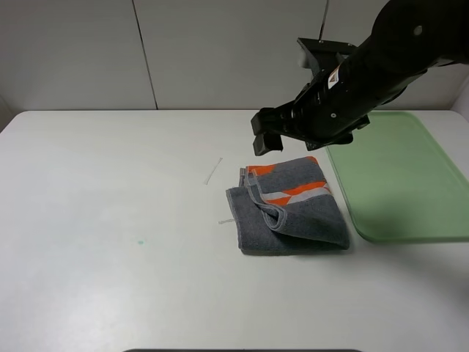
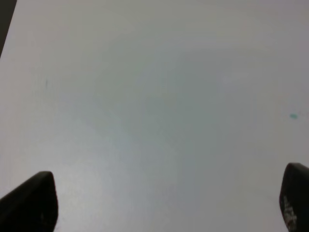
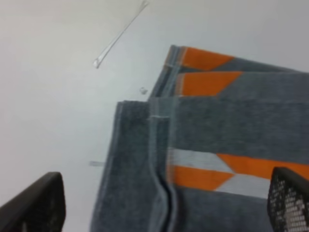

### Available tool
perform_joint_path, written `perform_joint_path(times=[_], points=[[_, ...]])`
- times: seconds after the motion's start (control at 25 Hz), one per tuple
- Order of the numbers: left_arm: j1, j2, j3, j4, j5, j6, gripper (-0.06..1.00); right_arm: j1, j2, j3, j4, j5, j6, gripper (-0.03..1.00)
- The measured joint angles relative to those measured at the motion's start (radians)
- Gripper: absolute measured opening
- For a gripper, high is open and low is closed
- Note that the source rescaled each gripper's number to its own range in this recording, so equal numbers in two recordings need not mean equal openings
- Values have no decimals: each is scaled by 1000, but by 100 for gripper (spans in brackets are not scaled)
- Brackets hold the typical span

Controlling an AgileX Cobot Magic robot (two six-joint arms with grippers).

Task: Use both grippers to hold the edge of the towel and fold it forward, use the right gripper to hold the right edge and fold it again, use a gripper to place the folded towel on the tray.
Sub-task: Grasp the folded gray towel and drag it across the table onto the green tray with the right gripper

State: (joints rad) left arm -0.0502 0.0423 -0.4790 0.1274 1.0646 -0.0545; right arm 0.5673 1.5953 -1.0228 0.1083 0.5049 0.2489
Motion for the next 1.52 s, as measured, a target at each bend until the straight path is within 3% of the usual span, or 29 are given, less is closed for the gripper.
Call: perform_joint_path(times=[0.4,0.64,0.84,1.04,1.52], points=[[0,0,0,0,0,0,92,-205,-6,0,-108,111,0,91],[0,0,0,0,0,0,92,-285,19,76,-98,45,-24,91],[0,0,0,0,0,0,92,-288,46,145,-67,-36,-37,91],[0,0,0,0,0,0,92,-286,108,160,-15,-58,-45,91],[0,0,0,0,0,0,92,-177,224,162,65,-111,-50,90]])
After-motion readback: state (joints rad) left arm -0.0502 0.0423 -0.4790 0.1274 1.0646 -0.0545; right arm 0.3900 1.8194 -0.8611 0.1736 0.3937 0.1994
